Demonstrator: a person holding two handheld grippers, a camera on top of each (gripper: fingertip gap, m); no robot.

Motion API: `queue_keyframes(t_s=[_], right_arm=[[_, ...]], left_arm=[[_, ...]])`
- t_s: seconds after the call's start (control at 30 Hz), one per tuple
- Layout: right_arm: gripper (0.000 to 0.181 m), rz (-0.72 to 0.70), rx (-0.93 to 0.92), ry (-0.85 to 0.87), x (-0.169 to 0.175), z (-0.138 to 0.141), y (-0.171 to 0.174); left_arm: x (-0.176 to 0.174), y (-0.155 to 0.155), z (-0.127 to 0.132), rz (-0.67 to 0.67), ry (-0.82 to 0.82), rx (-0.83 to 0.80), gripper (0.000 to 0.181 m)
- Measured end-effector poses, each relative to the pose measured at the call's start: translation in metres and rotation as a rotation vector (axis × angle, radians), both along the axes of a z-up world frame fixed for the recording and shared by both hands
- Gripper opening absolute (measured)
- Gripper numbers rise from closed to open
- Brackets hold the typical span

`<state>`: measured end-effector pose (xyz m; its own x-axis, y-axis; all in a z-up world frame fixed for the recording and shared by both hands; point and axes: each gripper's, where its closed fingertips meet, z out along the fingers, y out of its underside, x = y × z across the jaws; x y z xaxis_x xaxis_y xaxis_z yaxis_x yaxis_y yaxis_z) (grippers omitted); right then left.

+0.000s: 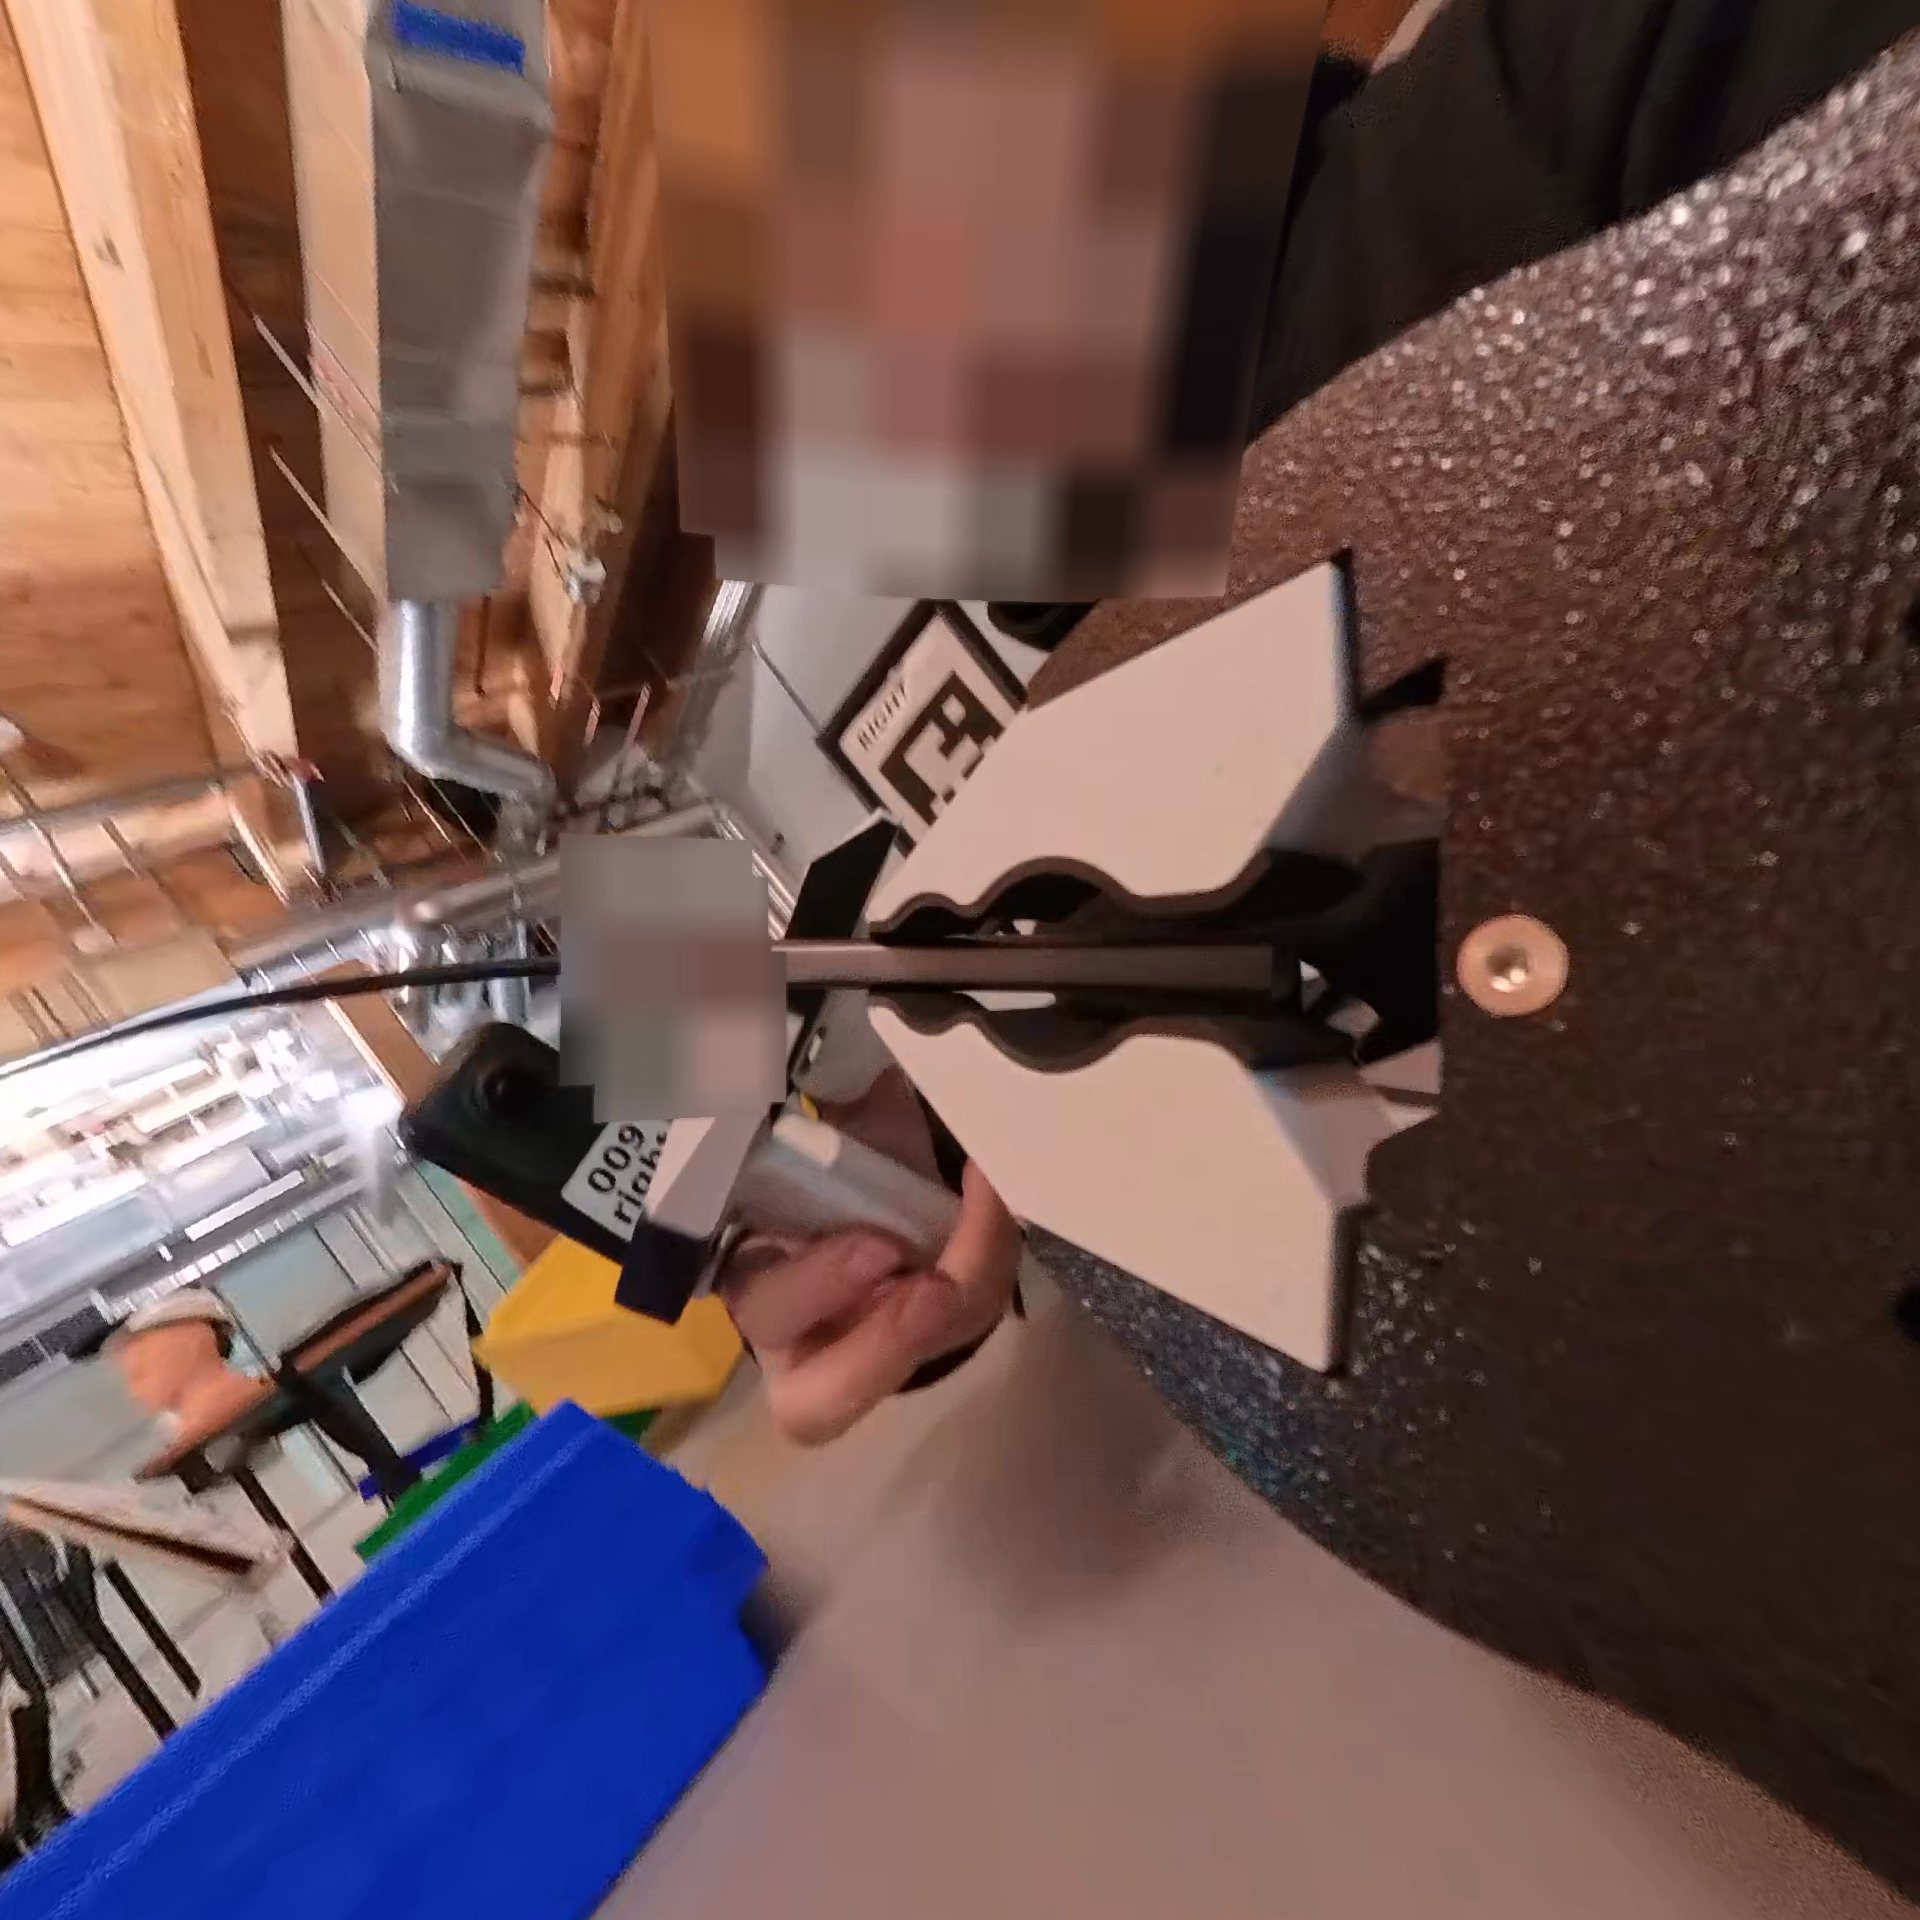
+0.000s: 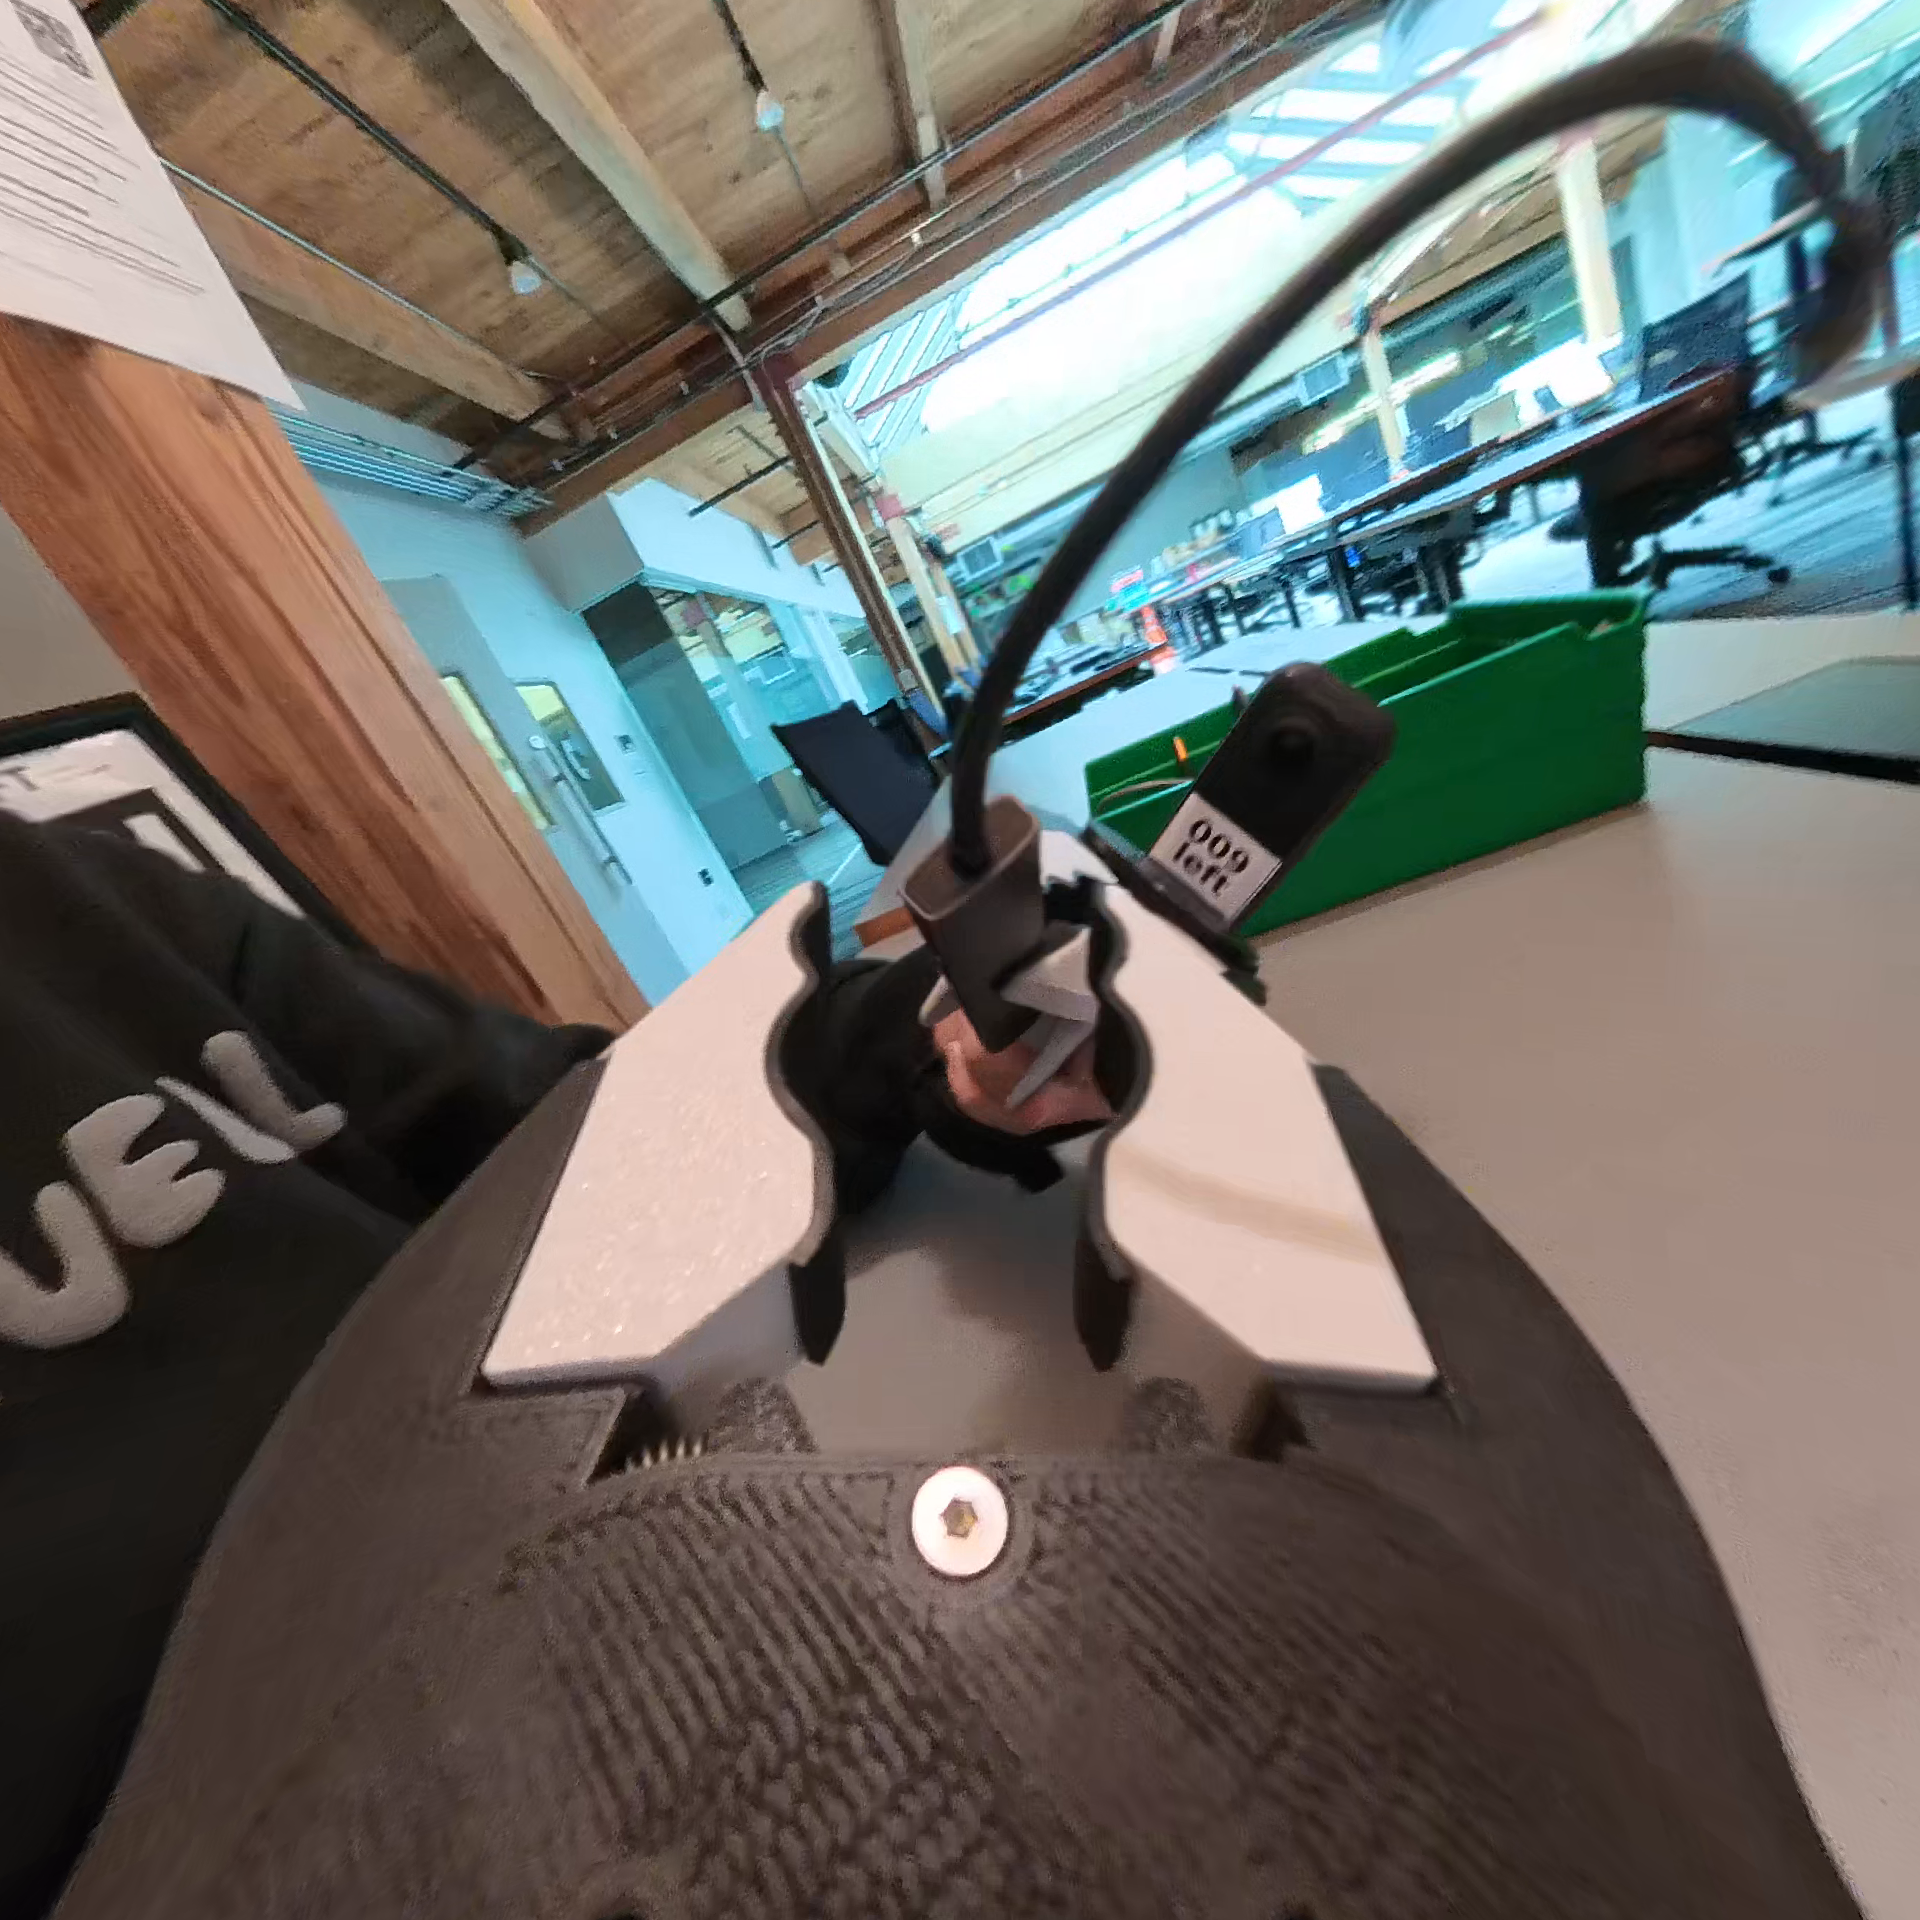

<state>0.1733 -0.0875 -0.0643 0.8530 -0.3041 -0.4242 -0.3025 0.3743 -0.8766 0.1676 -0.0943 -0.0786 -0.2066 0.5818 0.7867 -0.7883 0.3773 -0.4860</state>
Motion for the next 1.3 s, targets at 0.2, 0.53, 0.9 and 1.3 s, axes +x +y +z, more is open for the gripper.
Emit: queue_keyframes(t_s=[0.2,0.53,0.9,1.3], right_arm=[[0.013,-0.057,-0.014,0.159,0.018,-0.03,-0.019],[0.008,-0.162,0.498,0.355,0.029,-0.009,-0.059],[0.008,0.032,0.663,0.28,0.007,0.025,-0.064],[0.008,0.055,0.592,0.298,0.011,0.013,-0.037]], left_arm=[[0.007,-0.016,-0.027,0.075,-0.127,0.087,0.006],[0.068,0.021,0.011,0.839,-0.732,-0.127,0.028],[0.001,-0.007,0.011,0.972,-1.772,-0.205,0.057],[0.003,-0.005,0.018,1.003,-1.707,-0.198,0.02]])
